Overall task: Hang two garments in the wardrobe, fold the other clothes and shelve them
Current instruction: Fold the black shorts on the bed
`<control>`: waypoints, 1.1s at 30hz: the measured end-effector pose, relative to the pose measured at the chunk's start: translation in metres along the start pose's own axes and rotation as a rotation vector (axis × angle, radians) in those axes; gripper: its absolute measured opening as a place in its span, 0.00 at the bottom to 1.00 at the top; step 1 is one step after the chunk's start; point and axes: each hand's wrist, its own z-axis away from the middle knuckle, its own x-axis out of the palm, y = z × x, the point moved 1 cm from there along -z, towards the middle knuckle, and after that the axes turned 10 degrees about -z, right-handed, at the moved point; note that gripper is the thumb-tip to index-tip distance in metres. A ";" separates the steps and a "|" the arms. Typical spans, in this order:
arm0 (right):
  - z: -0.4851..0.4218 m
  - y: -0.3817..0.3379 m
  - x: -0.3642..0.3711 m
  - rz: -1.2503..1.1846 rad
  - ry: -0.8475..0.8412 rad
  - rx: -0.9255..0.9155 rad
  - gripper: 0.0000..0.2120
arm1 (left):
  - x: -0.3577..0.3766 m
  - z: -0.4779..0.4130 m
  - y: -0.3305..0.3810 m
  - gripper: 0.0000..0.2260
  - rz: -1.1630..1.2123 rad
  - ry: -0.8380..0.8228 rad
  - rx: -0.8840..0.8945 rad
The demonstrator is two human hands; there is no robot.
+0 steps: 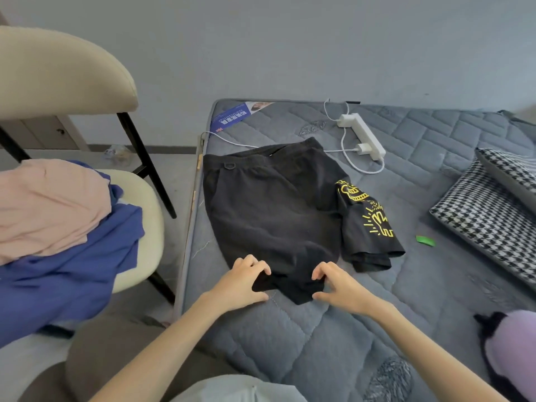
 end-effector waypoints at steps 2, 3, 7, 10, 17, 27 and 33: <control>0.005 0.005 0.006 0.028 0.006 -0.025 0.17 | 0.006 0.004 -0.001 0.25 -0.034 -0.023 -0.029; 0.006 0.007 0.008 0.047 0.016 -0.033 0.19 | 0.008 0.006 -0.001 0.27 -0.055 -0.030 -0.042; 0.010 0.012 0.024 0.204 0.118 -0.077 0.24 | 0.023 0.010 0.004 0.30 -0.247 0.063 -0.093; 0.009 0.017 0.035 0.245 0.247 -0.086 0.18 | 0.035 0.009 0.007 0.25 -0.376 0.177 -0.134; 0.004 0.003 0.023 -0.250 0.554 -0.053 0.09 | 0.007 0.008 -0.004 0.04 0.171 0.409 -0.276; 0.003 -0.026 -0.003 -0.487 0.625 -0.054 0.07 | -0.024 0.025 -0.003 0.09 0.267 0.606 -0.385; 0.011 0.008 0.018 -0.392 0.496 0.068 0.15 | 0.021 0.034 0.013 0.27 0.202 0.208 -0.350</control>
